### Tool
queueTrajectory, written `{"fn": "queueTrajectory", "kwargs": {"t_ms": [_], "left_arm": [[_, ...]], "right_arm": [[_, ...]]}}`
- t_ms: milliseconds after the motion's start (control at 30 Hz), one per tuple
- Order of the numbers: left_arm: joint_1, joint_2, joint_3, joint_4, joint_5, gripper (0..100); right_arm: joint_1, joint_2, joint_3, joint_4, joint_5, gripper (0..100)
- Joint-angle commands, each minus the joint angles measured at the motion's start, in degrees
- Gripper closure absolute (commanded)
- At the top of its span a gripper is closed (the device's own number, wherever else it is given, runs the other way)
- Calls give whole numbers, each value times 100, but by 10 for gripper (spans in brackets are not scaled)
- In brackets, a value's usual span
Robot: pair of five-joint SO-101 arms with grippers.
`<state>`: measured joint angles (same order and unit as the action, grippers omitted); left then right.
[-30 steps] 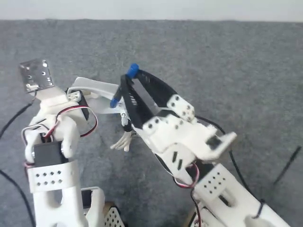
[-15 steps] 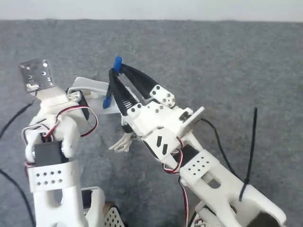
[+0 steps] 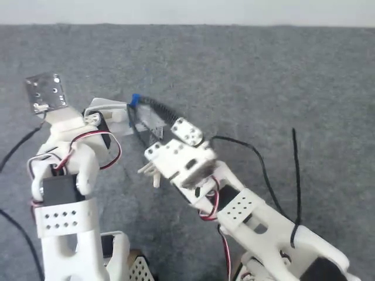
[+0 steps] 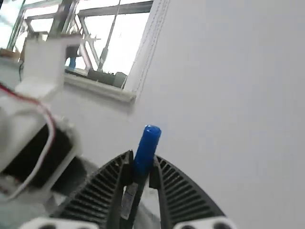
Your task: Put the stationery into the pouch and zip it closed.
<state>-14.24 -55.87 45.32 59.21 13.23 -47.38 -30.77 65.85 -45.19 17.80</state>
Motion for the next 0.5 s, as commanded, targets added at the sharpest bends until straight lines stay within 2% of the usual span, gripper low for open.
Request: {"fn": "queueTrajectory", "kwargs": {"t_ms": [0,133,267,467], "left_arm": [[-9,-70,-145,-62,-35,987],[-9,-70,-145,-62,-35,987],[-9,-70,-145,-62,-35,987],[-9,-70,-145,-62,-35,987]], "right_arm": [[-180,-22,-18,760,422,993],[-295,-22,-26,1420,448,993],[-295,-22,-26,1587,448,978],[-295,-110,18,2035,431,757]]}}
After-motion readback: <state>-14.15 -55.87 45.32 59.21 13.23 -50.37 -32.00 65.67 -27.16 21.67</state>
